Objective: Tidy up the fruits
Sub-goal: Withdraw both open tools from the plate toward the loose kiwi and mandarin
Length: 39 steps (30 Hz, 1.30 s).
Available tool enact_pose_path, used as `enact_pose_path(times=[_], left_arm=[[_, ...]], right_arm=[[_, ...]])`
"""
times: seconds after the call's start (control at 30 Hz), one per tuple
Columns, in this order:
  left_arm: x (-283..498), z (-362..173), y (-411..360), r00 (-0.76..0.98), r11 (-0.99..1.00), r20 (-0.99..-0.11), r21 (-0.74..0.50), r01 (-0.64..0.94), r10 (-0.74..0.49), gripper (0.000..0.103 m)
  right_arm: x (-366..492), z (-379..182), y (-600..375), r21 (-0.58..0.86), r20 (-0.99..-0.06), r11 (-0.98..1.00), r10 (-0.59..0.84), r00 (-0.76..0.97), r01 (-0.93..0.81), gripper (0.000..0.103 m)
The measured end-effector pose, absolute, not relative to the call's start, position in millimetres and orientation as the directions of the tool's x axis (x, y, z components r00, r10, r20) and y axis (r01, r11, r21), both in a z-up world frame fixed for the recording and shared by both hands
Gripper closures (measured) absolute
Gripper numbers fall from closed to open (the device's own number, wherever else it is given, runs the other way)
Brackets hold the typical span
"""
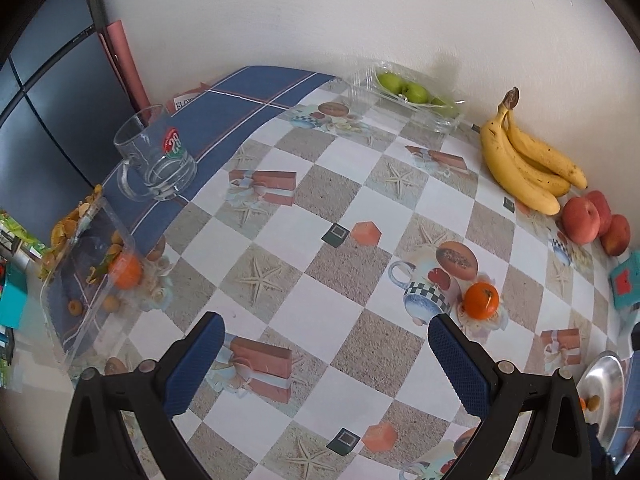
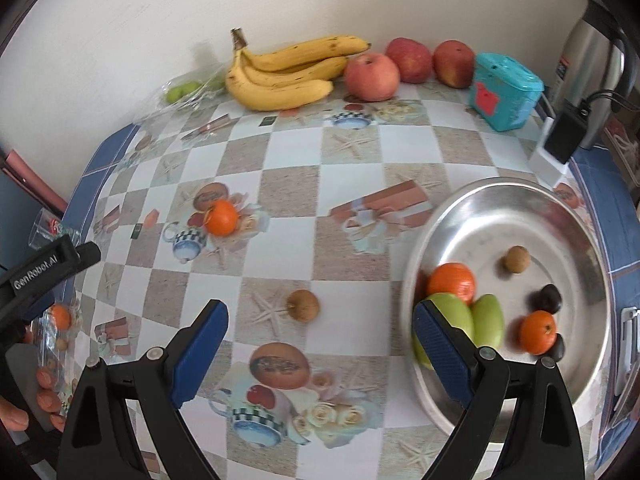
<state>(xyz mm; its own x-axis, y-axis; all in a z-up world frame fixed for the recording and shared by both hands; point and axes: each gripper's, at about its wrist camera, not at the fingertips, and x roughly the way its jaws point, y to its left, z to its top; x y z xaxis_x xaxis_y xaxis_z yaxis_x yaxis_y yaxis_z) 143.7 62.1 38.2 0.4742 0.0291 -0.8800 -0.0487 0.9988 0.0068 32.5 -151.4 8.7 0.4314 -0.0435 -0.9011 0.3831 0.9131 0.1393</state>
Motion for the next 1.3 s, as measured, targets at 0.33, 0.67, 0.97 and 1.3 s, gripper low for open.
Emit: enact_pose_path(times=[0.33, 0.67, 0.97, 1.3], left_arm=[[144.9, 27.7, 58.1, 0.442, 1.0, -0.897, -0.011, -0.025, 0.001, 0.0], [142.0, -7.5, 33.2, 0.374, 0.998, -0.927, 0.046, 0.041, 0.028, 0.0], [142.2, -29.8, 24.8, 0.318, 0.996, -0.947, 0.055, 0.066, 0.031, 0.0], [142.5, -31.8, 21.1, 0.314, 0.996, -0.949, 0.05, 0.074, 0.024, 0.0]], right_arm=[[46.2, 0.8, -130.7, 0.133, -0.907, 0.931, -0.025, 0.421, 0.34, 0.009], [51.2, -24.4, -134.0, 0.131, -0.931, 0.927, -0.006, 0.364, 0.351, 0.009], [57.4, -46.1, -133.9, 0.128, -0.939, 0.932, 0.004, 0.343, 0.34, 0.009], [61.5, -61.3, -131.7, 0.081, -0.941, 0.944, -0.033, 0.336, 0.32, 0.009]])
